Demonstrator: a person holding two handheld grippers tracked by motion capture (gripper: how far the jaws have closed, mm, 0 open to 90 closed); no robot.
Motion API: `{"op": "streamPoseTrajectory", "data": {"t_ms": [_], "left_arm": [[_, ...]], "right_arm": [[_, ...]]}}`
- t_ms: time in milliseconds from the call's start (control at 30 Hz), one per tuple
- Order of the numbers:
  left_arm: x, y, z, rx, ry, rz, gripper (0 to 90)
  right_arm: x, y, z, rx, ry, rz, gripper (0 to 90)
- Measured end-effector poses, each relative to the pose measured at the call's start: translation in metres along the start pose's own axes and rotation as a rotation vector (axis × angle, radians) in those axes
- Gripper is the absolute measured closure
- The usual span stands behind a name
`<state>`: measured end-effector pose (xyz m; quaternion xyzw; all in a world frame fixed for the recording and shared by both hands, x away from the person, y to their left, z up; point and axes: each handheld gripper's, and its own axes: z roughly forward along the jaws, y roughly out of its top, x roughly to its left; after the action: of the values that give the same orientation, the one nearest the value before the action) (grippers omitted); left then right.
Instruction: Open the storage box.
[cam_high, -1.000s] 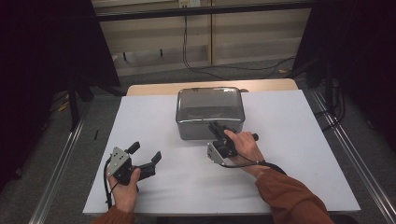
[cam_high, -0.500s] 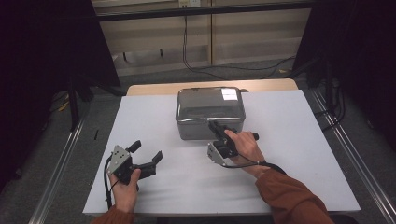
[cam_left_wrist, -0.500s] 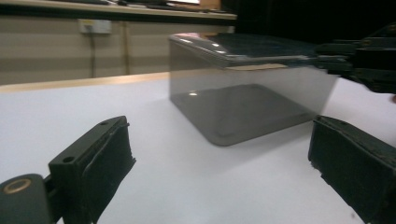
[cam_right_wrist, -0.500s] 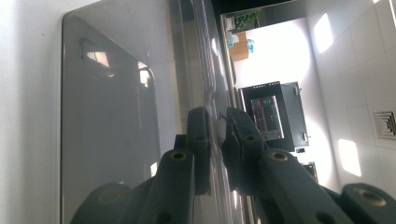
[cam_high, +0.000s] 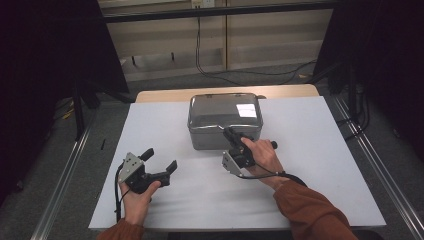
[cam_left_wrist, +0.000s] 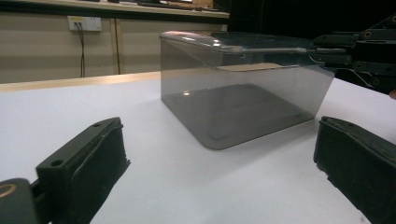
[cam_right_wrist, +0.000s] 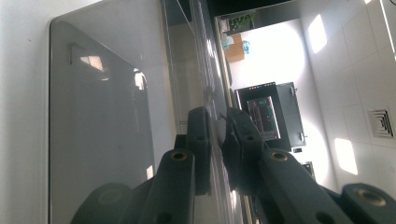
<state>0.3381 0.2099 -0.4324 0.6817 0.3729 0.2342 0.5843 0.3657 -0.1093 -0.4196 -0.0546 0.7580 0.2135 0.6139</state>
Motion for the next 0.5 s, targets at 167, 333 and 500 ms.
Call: {"op": "streamPoseTrajectory", "data": {"t_ms": [167,333,500], "left_arm": [[-0.003,0.005,0.002,-0.009,-0.016,-0.001,1.6],[-0.006,0.009,0.006,-0.003,-0.037,0.031,1.7],[-0.010,0.014,0.010,0.002,-0.046,0.059,1.6]], "right_arm": [[-0.003,0.001,0.000,-0.001,-0.001,0.003,81.5],[-0.004,0.000,0.000,-0.002,-0.005,0.008,81.5],[-0.005,0.000,0.000,-0.006,-0.006,0.006,81.4]]}}
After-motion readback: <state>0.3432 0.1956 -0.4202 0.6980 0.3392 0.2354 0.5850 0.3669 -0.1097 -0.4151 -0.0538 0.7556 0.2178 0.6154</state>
